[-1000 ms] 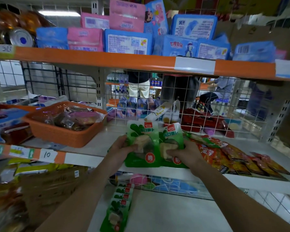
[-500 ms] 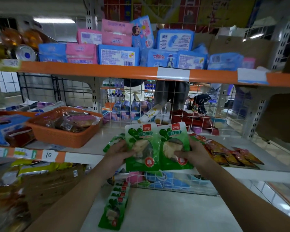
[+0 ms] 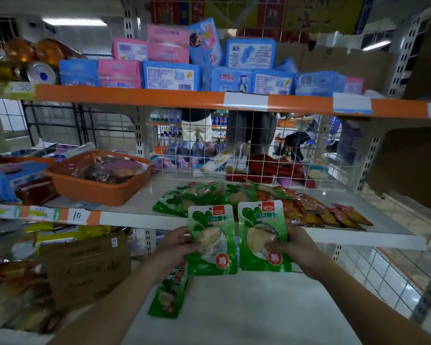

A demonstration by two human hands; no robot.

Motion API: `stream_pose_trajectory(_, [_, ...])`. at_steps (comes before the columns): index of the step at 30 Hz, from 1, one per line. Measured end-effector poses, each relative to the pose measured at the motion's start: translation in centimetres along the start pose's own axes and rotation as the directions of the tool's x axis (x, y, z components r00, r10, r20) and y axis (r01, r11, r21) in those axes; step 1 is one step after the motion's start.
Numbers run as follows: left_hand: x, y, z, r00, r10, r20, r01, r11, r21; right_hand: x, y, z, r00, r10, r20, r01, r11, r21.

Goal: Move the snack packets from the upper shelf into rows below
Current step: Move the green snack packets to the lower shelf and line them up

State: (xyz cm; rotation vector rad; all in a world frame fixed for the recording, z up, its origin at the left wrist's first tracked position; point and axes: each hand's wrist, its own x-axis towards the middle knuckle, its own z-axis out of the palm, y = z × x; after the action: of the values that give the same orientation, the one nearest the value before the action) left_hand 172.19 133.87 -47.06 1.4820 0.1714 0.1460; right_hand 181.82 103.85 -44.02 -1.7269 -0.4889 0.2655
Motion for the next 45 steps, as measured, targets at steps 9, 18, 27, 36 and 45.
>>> stream_pose_trajectory(9, [-1.1,-6.1,-1.4,0.995,-0.094,0.017,0.09,0.982,0.165,-2.0,6.9,2.2,0.986,0.141,0.09,-0.138,0.99,-0.037])
stream_pose_trajectory(18, [-0.2,-11.4,-4.0,0.977,-0.214,-0.006,0.213,0.969,0.122,-0.4,14.1,5.9,0.951,0.304,0.055,-0.304,0.953,-0.003])
stream_pose_trajectory(27, [4.9,-17.6,-8.2,0.942,-0.306,-0.139,0.32,0.943,0.094,6.2,20.7,10.9,0.931,0.362,0.049,-0.362,0.932,0.0])
stream_pose_trajectory(36, [11.2,-22.3,-14.6,0.95,-0.249,-0.186,0.293,0.916,0.273,12.9,26.4,15.9,0.923,0.378,0.071,-0.379,0.925,0.005])
stream_pose_trajectory(45, [15.0,-27.9,-17.9,0.916,-0.353,-0.192,0.399,0.856,0.329,17.4,32.3,20.4,0.904,0.427,0.023,-0.427,0.904,0.012])
